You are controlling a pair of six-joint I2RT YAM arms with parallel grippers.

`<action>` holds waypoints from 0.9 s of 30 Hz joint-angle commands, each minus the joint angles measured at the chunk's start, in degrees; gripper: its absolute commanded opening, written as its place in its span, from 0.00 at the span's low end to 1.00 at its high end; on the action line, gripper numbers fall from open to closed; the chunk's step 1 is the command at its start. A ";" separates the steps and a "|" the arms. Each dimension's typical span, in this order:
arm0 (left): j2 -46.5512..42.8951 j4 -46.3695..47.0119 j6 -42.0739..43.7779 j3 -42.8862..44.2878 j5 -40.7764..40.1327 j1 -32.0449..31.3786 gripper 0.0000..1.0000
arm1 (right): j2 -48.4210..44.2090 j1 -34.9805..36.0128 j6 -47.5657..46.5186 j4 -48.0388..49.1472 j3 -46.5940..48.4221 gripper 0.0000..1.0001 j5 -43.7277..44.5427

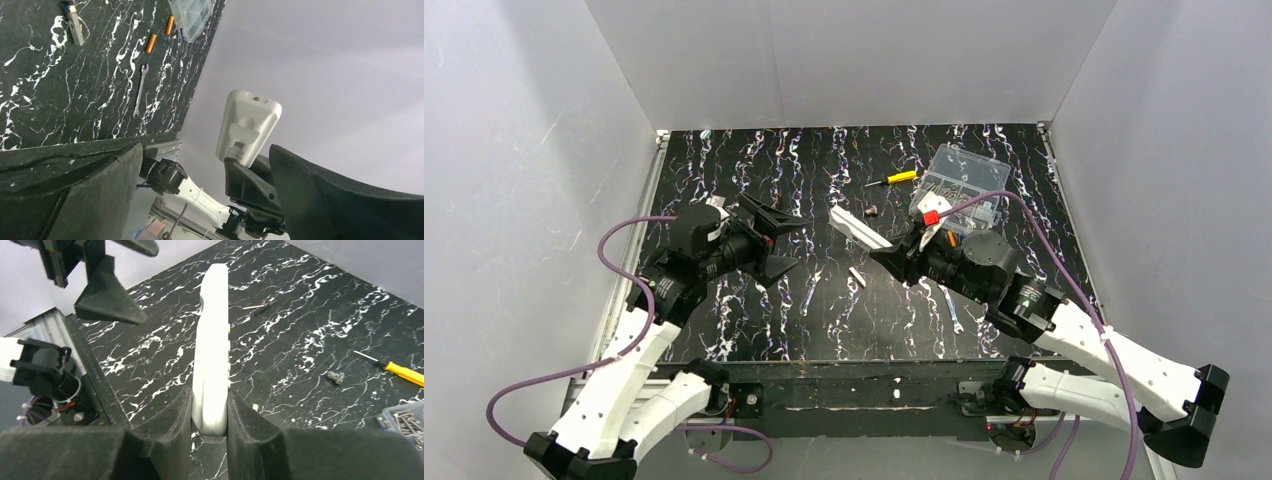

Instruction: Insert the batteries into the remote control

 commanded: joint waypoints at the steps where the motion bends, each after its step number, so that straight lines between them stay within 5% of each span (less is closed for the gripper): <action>1: -0.38 -1.58 0.61 0.90 0.16 -0.36 0.98 | -1.08 0.37 0.39 7.21 -0.86 0.01 5.02; 6: -2.97 14.75 -0.60 -6.65 0.52 -0.36 0.98 | -1.49 0.36 24.51 9.76 -1.47 0.01 11.25; 11: -2.81 32.62 -1.36 -13.51 0.53 -0.36 0.98 | 1.34 0.37 45.14 11.91 -0.63 0.01 5.97; 18: -0.55 46.59 -1.43 -16.02 1.45 -0.45 0.98 | 4.26 0.37 57.66 9.36 2.82 0.01 -1.41; 27: 1.25 53.15 -1.75 -16.22 2.57 -0.70 0.93 | 6.31 0.37 64.22 14.02 1.23 0.01 -6.99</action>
